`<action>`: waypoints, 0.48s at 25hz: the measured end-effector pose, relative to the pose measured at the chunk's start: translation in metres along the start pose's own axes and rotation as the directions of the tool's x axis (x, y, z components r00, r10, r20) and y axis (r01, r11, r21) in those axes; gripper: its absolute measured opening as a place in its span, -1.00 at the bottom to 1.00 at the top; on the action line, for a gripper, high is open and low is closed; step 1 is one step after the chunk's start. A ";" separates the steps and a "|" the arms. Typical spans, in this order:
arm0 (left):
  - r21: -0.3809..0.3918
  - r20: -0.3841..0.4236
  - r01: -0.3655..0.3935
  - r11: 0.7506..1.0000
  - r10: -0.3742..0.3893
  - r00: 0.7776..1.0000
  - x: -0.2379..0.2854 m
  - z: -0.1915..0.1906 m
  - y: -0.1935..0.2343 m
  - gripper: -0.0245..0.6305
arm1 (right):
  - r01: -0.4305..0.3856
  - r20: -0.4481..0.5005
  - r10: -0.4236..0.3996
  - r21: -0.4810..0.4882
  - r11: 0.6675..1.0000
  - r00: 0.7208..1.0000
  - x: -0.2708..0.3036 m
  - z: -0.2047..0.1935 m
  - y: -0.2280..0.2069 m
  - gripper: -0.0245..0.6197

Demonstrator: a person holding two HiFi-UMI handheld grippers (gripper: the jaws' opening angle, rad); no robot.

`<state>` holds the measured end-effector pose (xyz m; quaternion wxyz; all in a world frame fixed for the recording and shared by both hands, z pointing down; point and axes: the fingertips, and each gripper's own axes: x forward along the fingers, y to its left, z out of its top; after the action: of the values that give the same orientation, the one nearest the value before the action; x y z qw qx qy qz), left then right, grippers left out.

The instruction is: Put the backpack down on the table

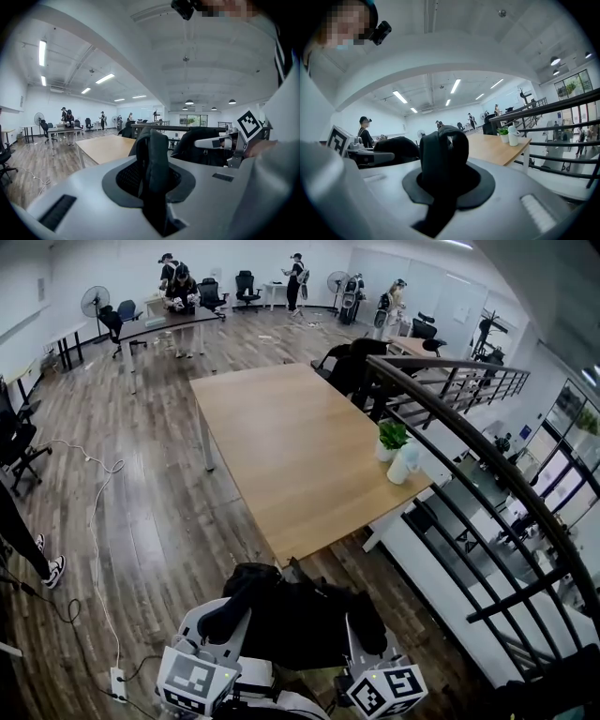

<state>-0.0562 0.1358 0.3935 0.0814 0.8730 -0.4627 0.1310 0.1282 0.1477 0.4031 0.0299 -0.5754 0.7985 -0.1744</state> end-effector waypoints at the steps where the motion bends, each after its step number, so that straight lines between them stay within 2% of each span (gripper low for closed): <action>1: -0.001 0.002 0.005 1.000 -0.005 1.000 0.004 0.002 0.000 -0.75 | 0.001 -0.001 -0.001 0.000 1.000 1.000 0.002 0.001 -0.002 -0.76; 12: 0.008 0.002 0.048 0.999 -0.048 0.999 0.070 0.018 0.033 -0.75 | 0.040 0.010 -0.040 0.003 0.999 0.999 0.059 0.018 -0.031 -0.76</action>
<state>-0.0433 0.0577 0.3981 0.0802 0.8843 -0.4413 0.1298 0.1415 0.0800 0.4047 0.0310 -0.5921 0.7865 -0.1731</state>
